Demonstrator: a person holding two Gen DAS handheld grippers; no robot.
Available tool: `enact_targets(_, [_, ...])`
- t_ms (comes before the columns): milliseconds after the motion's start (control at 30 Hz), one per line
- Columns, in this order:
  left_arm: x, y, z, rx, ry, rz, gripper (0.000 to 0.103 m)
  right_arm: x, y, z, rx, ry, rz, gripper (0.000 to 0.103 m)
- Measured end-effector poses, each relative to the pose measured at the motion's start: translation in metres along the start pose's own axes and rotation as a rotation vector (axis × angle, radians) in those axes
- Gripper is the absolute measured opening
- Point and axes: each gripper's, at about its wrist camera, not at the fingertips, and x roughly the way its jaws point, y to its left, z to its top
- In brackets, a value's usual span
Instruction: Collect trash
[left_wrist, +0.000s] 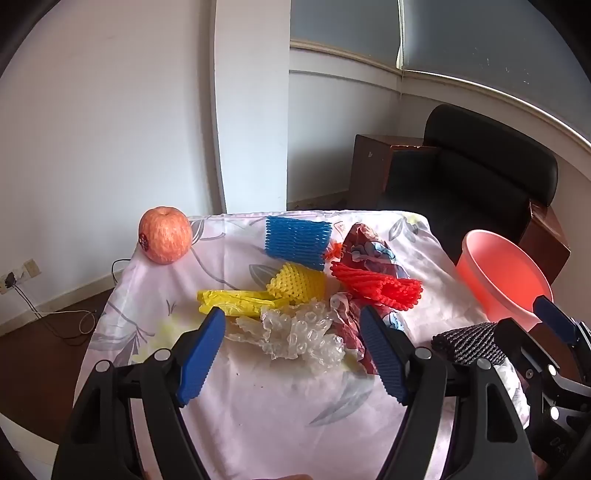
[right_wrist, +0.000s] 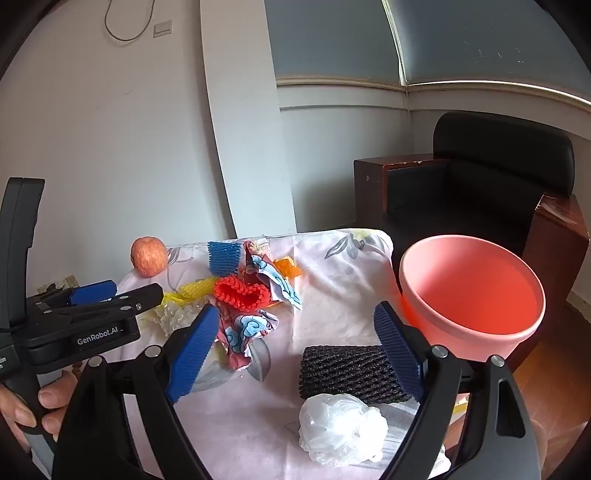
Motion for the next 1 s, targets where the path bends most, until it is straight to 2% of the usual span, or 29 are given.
enact_targets(633, [-0.001, 0.000, 0.002, -0.007, -0.002, -0.008, 0.074, 0.002, -0.002, 0.001, -0.010, -0.006, 0.000, 0.086])
enact_targets(700, [-0.001, -0.001, 0.002, -0.007, -0.002, -0.007, 0.074, 0.007, 0.000, -0.001, 0.004, -0.009, 0.025, 0.086])
enact_targets(733, [-0.001, 0.001, 0.002, -0.008, -0.001, -0.010, 0.074, 0.003, -0.001, 0.001, -0.010, -0.005, -0.003, 0.086])
enact_targets(1000, [-0.002, -0.004, 0.000, -0.013, 0.000, -0.009, 0.074, 0.002, -0.004, 0.000, -0.008, -0.011, -0.007, 0.086])
